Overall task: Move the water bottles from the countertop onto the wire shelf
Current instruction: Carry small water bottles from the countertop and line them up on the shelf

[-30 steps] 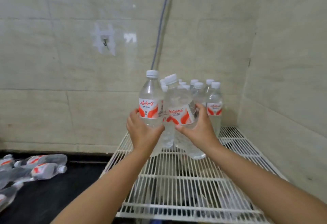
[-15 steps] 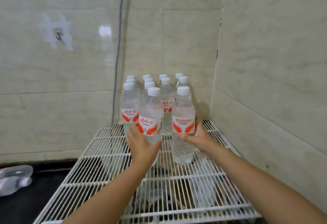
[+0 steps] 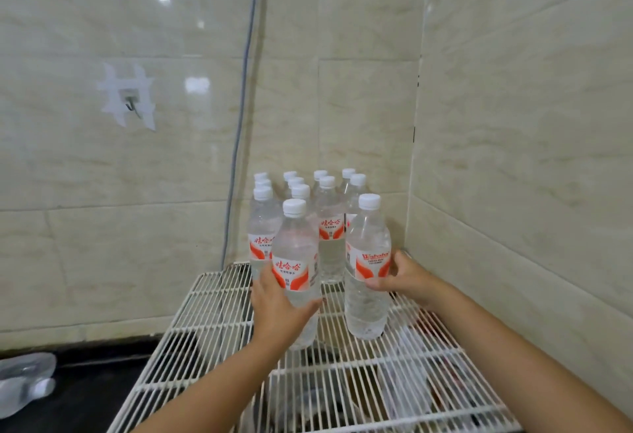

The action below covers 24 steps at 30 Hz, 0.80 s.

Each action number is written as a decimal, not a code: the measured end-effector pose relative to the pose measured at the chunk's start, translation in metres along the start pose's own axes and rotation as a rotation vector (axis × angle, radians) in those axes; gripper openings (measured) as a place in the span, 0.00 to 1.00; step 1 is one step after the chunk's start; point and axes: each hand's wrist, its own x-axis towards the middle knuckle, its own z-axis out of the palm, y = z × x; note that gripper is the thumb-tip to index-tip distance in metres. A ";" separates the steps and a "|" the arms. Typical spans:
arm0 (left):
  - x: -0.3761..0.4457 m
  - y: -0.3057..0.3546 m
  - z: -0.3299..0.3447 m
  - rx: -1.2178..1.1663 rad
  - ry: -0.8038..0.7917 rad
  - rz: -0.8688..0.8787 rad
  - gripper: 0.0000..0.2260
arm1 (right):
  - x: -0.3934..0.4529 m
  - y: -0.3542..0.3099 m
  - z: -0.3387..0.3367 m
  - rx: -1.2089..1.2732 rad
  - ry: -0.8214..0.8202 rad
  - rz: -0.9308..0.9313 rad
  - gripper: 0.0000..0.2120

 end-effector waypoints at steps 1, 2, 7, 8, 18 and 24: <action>0.001 0.001 -0.004 -0.023 -0.016 0.028 0.45 | -0.002 -0.007 0.005 -0.014 0.107 -0.050 0.44; 0.002 0.004 -0.009 -0.049 -0.029 0.063 0.44 | -0.004 -0.015 0.011 -0.022 0.243 -0.109 0.42; 0.014 0.021 -0.027 -0.058 -0.047 0.196 0.40 | -0.001 -0.032 0.049 -0.356 0.640 -0.211 0.46; 0.015 0.024 -0.028 -0.048 -0.048 0.209 0.40 | 0.001 -0.032 0.052 -0.369 0.667 -0.213 0.45; 0.014 0.021 -0.030 0.077 -0.024 0.255 0.40 | 0.003 -0.024 0.012 -0.054 0.155 -0.145 0.43; 0.014 0.023 -0.030 0.112 -0.062 0.261 0.40 | 0.012 -0.035 0.002 0.218 -0.099 -0.018 0.47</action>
